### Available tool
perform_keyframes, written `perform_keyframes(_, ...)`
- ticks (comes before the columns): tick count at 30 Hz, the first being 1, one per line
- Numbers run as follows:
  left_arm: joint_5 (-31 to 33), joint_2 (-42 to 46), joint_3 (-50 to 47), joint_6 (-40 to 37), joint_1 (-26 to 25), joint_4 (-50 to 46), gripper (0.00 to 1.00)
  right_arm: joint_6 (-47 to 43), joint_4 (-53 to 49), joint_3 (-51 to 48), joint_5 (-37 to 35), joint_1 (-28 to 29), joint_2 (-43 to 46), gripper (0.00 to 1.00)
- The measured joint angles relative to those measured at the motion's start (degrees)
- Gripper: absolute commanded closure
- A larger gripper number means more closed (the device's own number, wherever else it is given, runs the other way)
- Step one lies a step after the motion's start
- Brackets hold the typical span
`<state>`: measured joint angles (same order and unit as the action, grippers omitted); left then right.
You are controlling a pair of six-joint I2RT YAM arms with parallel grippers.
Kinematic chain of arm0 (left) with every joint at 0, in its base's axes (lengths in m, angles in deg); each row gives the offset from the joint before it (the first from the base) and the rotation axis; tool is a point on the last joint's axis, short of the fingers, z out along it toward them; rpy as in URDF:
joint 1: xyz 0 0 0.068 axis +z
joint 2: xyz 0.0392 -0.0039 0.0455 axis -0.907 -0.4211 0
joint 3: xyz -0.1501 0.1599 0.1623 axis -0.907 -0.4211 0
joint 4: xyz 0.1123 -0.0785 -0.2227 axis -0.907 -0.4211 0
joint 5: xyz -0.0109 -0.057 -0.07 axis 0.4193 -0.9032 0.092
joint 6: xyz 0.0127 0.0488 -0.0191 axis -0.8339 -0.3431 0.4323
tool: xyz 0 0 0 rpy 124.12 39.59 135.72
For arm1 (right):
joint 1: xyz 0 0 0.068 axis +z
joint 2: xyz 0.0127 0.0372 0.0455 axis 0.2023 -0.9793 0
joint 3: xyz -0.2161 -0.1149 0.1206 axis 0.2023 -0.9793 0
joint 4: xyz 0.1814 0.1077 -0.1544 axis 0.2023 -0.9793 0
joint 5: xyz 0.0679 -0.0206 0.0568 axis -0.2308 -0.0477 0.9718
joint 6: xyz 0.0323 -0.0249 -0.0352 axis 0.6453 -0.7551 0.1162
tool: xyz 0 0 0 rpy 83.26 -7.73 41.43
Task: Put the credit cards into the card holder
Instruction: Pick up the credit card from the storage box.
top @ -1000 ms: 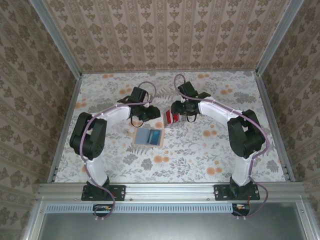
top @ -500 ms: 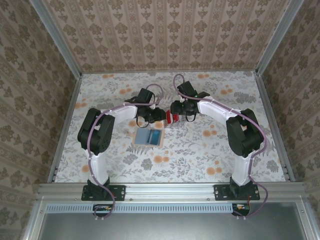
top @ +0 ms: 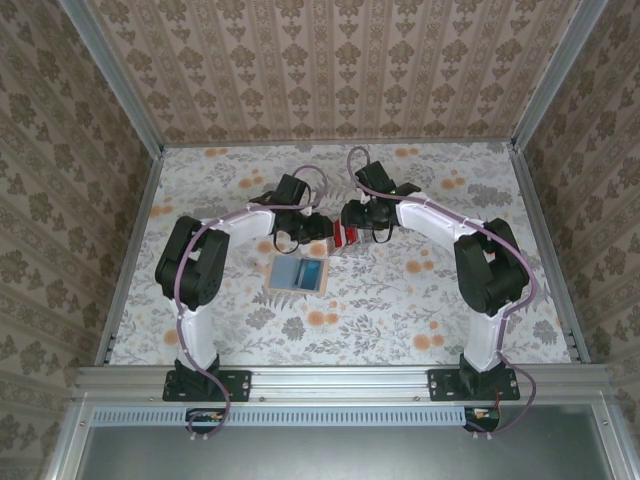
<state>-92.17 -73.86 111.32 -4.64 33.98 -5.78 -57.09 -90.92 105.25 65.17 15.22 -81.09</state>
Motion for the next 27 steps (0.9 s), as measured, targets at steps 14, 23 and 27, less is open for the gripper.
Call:
perform_keyframes(14, 0.0, 0.0, 0.1, 0.0, 0.0, 0.0, 0.64, -0.2, -0.2, 0.0, -0.3, -0.1, 0.9, 0.73)
perform_keyframes(23, 0.0, 0.0, 0.4, 0.0, 0.0, 0.0, 0.64, -0.4, -0.2, -0.2, -0.5, -0.9, 2.0, 0.86)
perform_keyframes(27, 0.1, 0.0, 1.1, 0.0, 0.0, -0.1, 0.64, -0.6, -0.2, -0.6, -0.8, -1.6, 2.8, 0.91)
